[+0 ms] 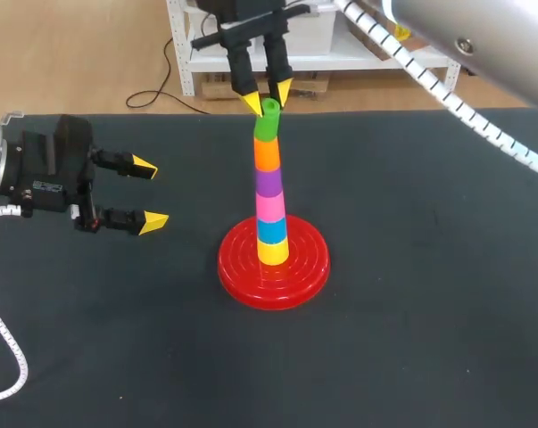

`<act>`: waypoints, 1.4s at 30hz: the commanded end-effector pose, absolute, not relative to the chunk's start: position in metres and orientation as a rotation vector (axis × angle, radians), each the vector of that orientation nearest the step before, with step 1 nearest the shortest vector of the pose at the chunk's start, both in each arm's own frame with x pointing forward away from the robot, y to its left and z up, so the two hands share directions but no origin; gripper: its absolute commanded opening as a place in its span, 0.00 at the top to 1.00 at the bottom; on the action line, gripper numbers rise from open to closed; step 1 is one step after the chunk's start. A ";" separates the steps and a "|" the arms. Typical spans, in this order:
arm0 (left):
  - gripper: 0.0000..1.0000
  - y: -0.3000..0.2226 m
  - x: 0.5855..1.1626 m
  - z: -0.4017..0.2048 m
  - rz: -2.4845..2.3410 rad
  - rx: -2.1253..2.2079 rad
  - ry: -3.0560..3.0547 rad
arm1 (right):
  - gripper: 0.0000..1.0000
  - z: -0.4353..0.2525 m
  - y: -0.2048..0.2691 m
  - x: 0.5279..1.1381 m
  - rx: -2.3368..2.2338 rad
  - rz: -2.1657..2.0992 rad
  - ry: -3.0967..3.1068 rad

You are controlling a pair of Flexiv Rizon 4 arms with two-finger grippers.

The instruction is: Pick up and stack the cylinders on the red base in this order: pink,purple,orange,green

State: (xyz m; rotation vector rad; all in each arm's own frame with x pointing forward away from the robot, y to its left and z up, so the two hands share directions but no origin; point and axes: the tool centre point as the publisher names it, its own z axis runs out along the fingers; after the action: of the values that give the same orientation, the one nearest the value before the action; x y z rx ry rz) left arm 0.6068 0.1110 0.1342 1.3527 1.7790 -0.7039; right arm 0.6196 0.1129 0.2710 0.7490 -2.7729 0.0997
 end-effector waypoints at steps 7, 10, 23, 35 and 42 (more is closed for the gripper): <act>0.00 0.112 0.606 0.133 -0.704 1.349 1.772 | 1.00 0.276 0.122 0.630 0.764 0.125 -2.742; 0.00 0.112 0.606 0.133 -0.704 1.349 1.772 | 1.00 0.278 0.124 0.632 0.764 0.126 -2.742; 0.00 0.112 0.606 0.133 -0.704 1.349 1.772 | 1.00 0.284 0.127 0.634 0.772 0.133 -2.722; 0.00 0.112 0.606 0.133 -0.704 1.349 1.772 | 1.00 0.292 0.128 0.637 0.783 0.130 -2.741; 0.00 0.112 0.606 0.133 -0.704 1.349 1.772 | 1.00 0.285 0.127 0.635 0.775 0.140 -2.731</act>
State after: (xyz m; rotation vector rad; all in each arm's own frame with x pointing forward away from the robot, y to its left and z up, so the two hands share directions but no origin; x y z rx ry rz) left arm 0.6068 0.1110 0.1342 1.3527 1.7790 -0.7039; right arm 0.6285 0.1221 0.2835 0.8031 -2.8219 0.1050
